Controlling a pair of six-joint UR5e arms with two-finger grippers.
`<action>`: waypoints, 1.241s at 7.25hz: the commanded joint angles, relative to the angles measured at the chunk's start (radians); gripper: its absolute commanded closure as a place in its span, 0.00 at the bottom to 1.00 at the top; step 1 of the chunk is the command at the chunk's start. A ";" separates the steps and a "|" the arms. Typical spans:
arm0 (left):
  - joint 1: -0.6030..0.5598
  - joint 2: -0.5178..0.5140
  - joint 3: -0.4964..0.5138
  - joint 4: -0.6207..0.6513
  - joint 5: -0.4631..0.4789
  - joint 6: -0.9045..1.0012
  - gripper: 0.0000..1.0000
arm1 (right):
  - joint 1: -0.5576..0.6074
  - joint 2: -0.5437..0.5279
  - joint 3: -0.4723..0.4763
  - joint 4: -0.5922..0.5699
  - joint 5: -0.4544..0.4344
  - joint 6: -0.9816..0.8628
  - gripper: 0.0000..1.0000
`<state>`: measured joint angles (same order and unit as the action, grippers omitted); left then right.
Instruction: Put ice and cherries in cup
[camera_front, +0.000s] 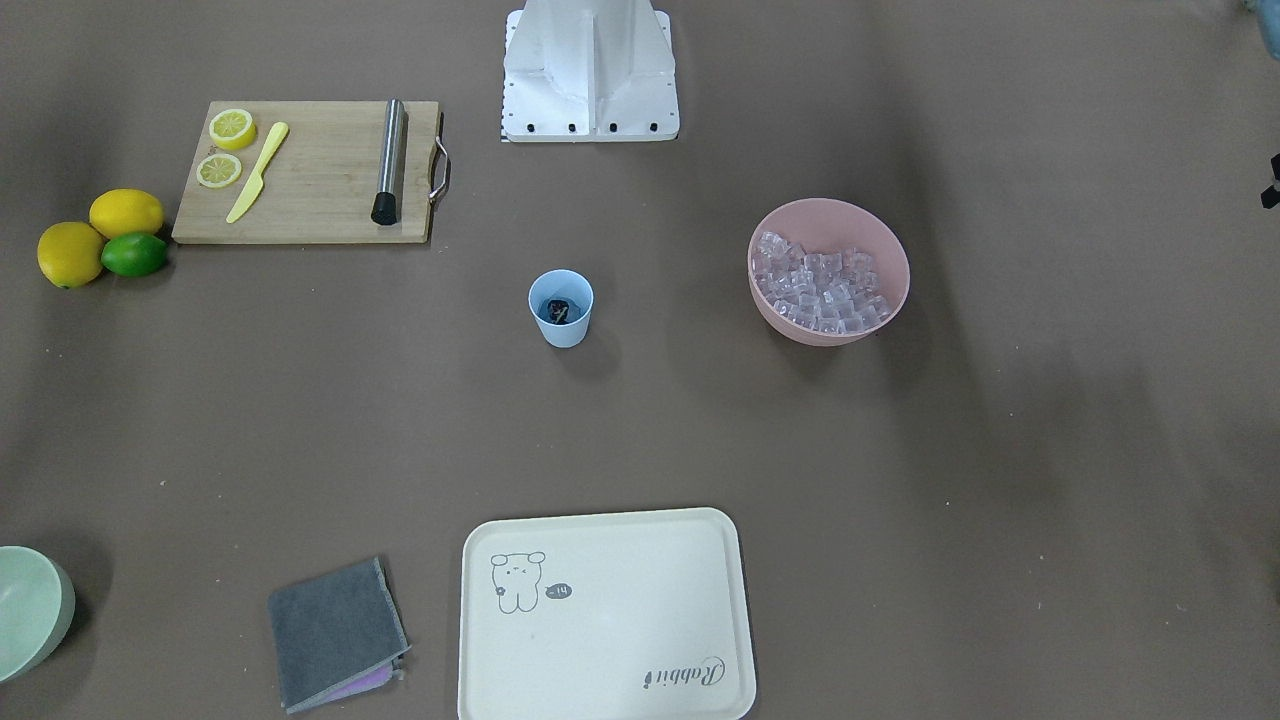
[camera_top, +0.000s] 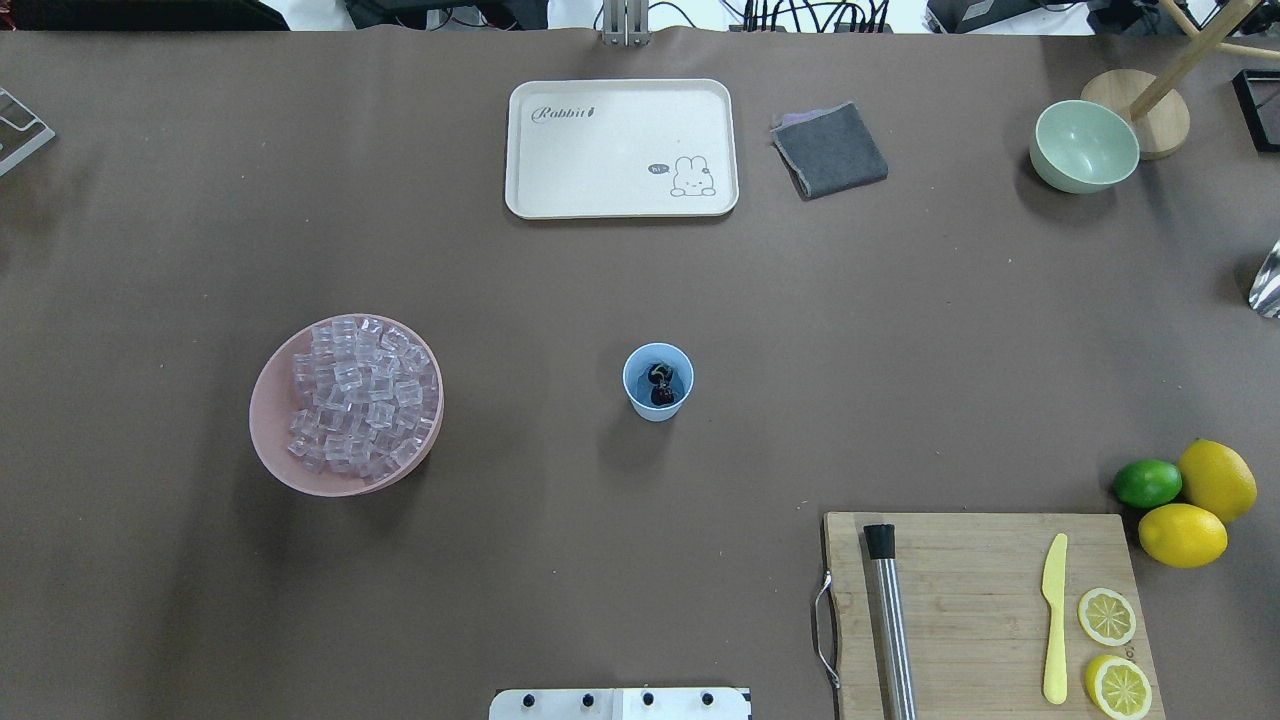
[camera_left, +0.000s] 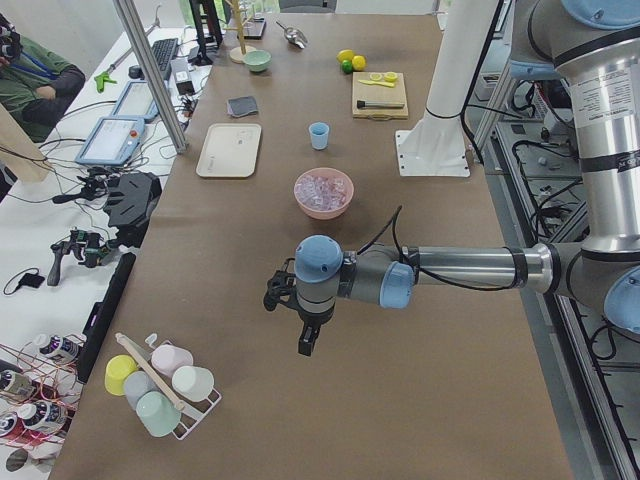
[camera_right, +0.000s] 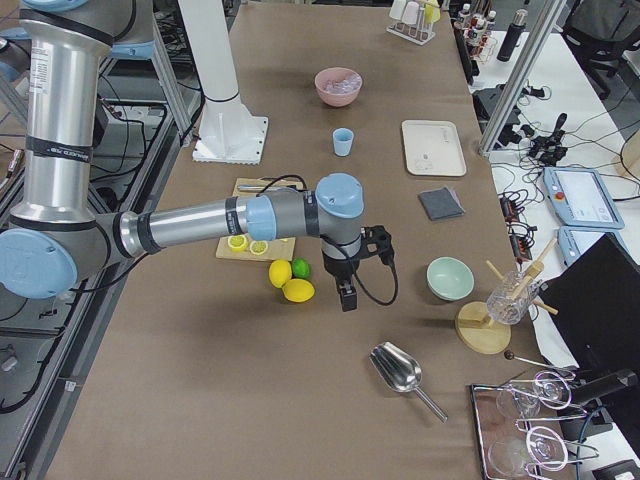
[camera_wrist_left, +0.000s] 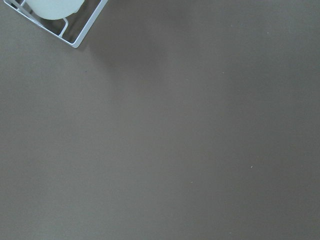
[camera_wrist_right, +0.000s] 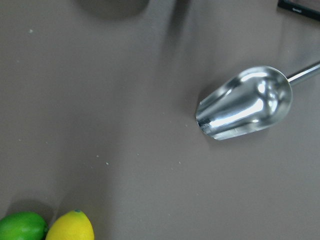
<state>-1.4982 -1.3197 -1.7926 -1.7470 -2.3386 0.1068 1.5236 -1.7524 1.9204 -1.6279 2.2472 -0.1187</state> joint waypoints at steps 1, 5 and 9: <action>-0.004 0.004 -0.002 -0.003 -0.001 0.004 0.02 | 0.056 -0.045 -0.084 0.006 -0.004 -0.010 0.00; -0.005 0.010 -0.008 -0.008 -0.004 0.005 0.02 | 0.109 -0.098 -0.098 0.006 0.003 -0.007 0.00; -0.007 0.010 -0.005 -0.008 -0.004 0.007 0.02 | 0.107 -0.089 -0.087 0.010 0.006 -0.010 0.00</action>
<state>-1.5047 -1.3101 -1.7996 -1.7553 -2.3423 0.1134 1.6306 -1.8473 1.8234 -1.6203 2.2502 -0.1293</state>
